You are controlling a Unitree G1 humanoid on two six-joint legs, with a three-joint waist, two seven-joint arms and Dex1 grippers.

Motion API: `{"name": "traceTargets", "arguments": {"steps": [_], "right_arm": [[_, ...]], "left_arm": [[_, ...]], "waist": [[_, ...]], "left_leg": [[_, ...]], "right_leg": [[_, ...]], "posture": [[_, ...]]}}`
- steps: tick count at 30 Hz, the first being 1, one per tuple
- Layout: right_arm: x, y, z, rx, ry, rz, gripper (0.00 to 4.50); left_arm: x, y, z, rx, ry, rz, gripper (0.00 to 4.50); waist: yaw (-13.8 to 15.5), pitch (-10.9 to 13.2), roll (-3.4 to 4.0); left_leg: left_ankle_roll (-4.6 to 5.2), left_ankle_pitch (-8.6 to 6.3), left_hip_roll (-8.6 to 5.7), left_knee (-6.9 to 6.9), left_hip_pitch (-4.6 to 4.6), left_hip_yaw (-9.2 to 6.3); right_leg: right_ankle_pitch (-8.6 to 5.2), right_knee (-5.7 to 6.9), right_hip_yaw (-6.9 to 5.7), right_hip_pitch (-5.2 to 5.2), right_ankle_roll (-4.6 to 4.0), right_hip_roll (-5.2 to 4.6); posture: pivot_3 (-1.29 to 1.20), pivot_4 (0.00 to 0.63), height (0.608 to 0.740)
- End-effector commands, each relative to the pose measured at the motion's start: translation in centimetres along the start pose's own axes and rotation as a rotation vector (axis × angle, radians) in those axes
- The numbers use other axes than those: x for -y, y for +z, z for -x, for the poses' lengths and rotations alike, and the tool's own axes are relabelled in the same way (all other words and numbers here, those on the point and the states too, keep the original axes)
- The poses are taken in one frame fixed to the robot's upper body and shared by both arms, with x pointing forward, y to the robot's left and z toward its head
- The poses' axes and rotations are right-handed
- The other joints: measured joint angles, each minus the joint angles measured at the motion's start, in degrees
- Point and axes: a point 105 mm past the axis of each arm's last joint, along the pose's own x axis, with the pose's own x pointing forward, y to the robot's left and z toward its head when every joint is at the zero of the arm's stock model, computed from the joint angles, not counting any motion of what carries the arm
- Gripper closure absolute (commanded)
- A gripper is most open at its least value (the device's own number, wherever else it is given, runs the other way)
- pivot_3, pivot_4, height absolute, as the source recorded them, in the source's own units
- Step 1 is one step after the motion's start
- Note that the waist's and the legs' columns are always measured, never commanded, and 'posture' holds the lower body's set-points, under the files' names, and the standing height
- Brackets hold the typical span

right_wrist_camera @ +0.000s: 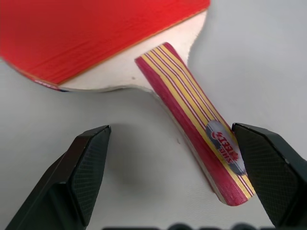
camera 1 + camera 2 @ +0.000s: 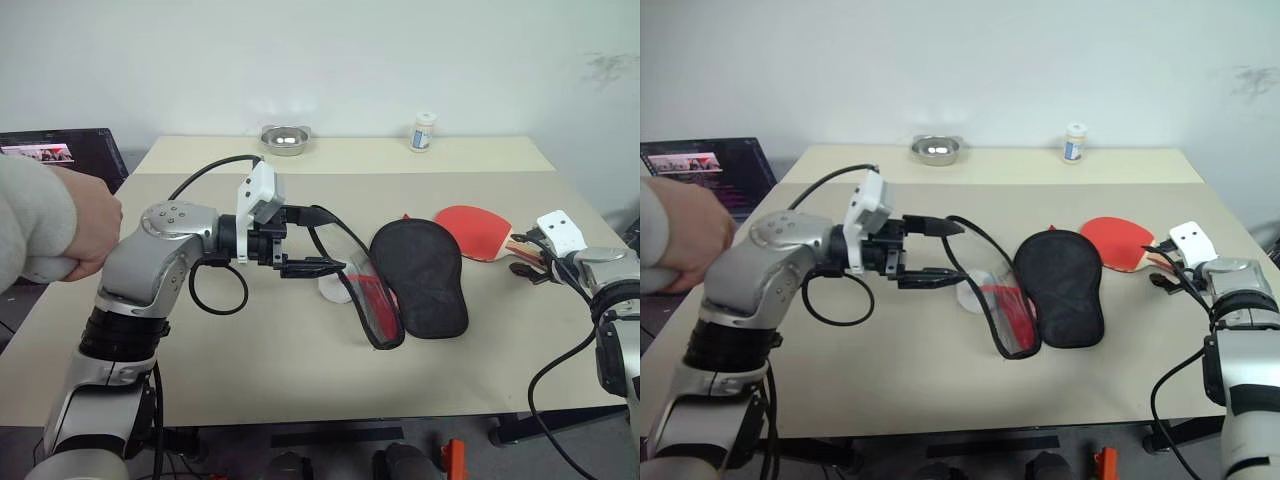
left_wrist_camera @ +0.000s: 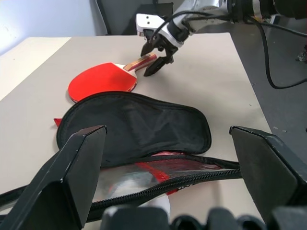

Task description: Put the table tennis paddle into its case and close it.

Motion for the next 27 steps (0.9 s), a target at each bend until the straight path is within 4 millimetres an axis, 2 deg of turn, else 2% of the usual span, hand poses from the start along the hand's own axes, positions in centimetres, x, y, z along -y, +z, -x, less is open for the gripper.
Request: {"name": "traceTargets", "arguments": {"steps": [1, 5, 8, 11, 16, 18, 23, 27], "right_arm": [[-0.6, -1.0, 0.0, -0.055, 0.054, 0.009, 0.05], [-2.4, -1.8, 0.4, -0.103, 0.241, 0.058, 0.05], [-2.4, -2.2, 0.6, -0.112, 0.257, 0.081, 0.05], [-1.0, -1.2, 0.4, -0.041, 0.134, 0.071, 0.05], [0.1, 1.0, 1.3, 0.078, 0.118, 0.001, 0.05], [0.5, 1.2, 1.8, 0.099, 0.128, -0.005, 0.05], [2.1, 0.6, 2.7, 0.102, 0.074, -0.033, 0.05], [5.1, -1.4, 3.6, 0.038, -0.127, -0.044, 0.05]], "left_arm": [[0.3, 1.4, 0.5, 0.012, 0.005, -0.079, 0.00], [0.4, 1.2, 0.8, 0.007, 0.011, -0.079, 0.00], [0.3, 1.1, 0.8, 0.008, 0.014, -0.076, 0.00], [0.2, 1.1, 0.6, 0.016, 0.010, -0.076, 0.00], [0.1, 1.3, 0.3, 0.026, 0.003, -0.080, 0.00], [0.1, 1.2, 0.3, 0.027, 0.002, -0.079, 0.00], [0.0, 1.2, 0.1, 0.035, 0.000, -0.078, 0.00], [-0.1, 1.2, -0.4, 0.043, -0.012, -0.081, 0.00]], "waist": [[0.02, 0.00, 0.00], [0.03, -0.05, -0.08], [0.02, -0.06, -0.09], [0.03, -0.06, -0.09], [0.02, -0.04, -0.07], [0.04, -0.03, -0.05], [0.13, 0.01, 0.02], [0.15, 0.01, 0.02]], "left_leg": [[0.00, 0.00, 0.00, 0.00, 0.00, -0.01], [0.01, 0.00, -0.01, 0.01, 0.06, -0.01], [0.02, -0.01, -0.02, 0.00, 0.16, 0.02], [0.02, -0.01, 0.00, -0.01, 0.22, 0.01], [0.01, -0.01, -0.05, 0.01, 0.23, 0.10], [0.01, -0.01, -0.04, 0.00, 0.23, 0.09], [0.01, -0.01, -0.04, -0.02, 0.17, 0.12], [0.01, -0.01, -0.04, -0.02, 0.16, 0.12]], "right_leg": [[0.00, 0.00, -0.01, 0.00, 0.00, 0.00], [0.00, -0.01, -0.01, 0.09, 0.00, 0.00], [0.00, 0.03, 0.01, 0.14, 0.00, -0.01], [0.00, 0.06, 0.01, 0.16, -0.01, 0.00], [0.01, 0.09, 0.07, 0.16, 0.00, -0.05], [0.00, 0.09, 0.06, 0.15, 0.00, -0.04], [0.00, 0.03, 0.07, 0.11, -0.01, -0.04], [0.00, 0.03, 0.06, 0.11, -0.01, -0.05]], "posture": [[0.00, 0.150, 0.740], [0.00, 0.150, 0.740], [0.00, 0.150, 0.740], [0.00, 0.150, 0.740], [0.00, 0.150, 0.740], [0.00, 0.150, 0.740], [0.00, 0.150, 0.740], [0.00, 0.150, 0.740]]}}
